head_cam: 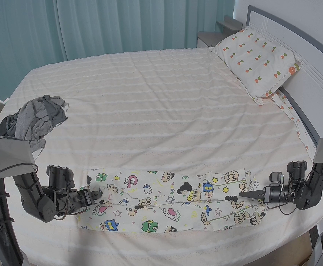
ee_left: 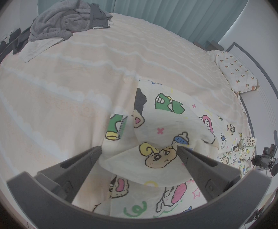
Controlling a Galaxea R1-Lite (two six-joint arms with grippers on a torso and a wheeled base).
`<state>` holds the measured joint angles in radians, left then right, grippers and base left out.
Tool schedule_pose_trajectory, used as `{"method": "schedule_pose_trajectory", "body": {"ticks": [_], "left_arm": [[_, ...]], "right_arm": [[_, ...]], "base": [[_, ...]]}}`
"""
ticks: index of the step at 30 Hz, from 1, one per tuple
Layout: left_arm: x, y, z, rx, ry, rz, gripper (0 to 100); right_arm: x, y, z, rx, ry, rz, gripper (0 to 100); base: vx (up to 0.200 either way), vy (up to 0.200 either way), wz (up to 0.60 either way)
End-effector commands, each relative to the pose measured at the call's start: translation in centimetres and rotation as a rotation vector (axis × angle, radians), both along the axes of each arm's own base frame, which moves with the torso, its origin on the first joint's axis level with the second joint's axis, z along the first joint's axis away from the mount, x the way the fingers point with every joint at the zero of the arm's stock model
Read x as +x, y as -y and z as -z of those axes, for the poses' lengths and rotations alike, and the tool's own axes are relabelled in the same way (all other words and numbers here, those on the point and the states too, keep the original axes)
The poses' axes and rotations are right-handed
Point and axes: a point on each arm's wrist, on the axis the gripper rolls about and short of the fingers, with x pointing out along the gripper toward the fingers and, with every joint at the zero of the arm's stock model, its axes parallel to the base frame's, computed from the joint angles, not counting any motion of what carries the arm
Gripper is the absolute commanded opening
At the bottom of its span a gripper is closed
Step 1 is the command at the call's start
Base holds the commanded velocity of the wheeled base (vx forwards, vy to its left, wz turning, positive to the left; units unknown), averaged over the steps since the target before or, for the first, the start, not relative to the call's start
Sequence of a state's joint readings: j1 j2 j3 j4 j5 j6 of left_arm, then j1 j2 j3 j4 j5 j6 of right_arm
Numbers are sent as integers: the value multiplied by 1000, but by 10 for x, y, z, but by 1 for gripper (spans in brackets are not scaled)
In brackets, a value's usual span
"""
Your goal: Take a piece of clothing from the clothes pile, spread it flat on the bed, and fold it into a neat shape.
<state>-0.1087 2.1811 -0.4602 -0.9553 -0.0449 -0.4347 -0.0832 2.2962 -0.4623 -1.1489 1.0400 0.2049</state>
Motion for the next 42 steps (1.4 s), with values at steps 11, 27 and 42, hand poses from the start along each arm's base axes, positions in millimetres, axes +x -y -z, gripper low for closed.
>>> {"method": "schedule_pose_trajectory", "body": {"ticks": [11, 27, 42], "left_arm": [[-7, -39, -10, 141, -45, 2, 100], [12, -27, -44, -166, 16, -43, 100], [26, 4, -24, -288, -90, -11, 100]], "right_arm": [[-3, 2, -7, 0, 20, 4, 100], [-15, 15, -8, 20, 69, 25, 100], [-20, 51, -11, 102, 72, 70, 100]], "base": [[0, 0, 0], [0, 0, 0], [0, 0, 0]]}}
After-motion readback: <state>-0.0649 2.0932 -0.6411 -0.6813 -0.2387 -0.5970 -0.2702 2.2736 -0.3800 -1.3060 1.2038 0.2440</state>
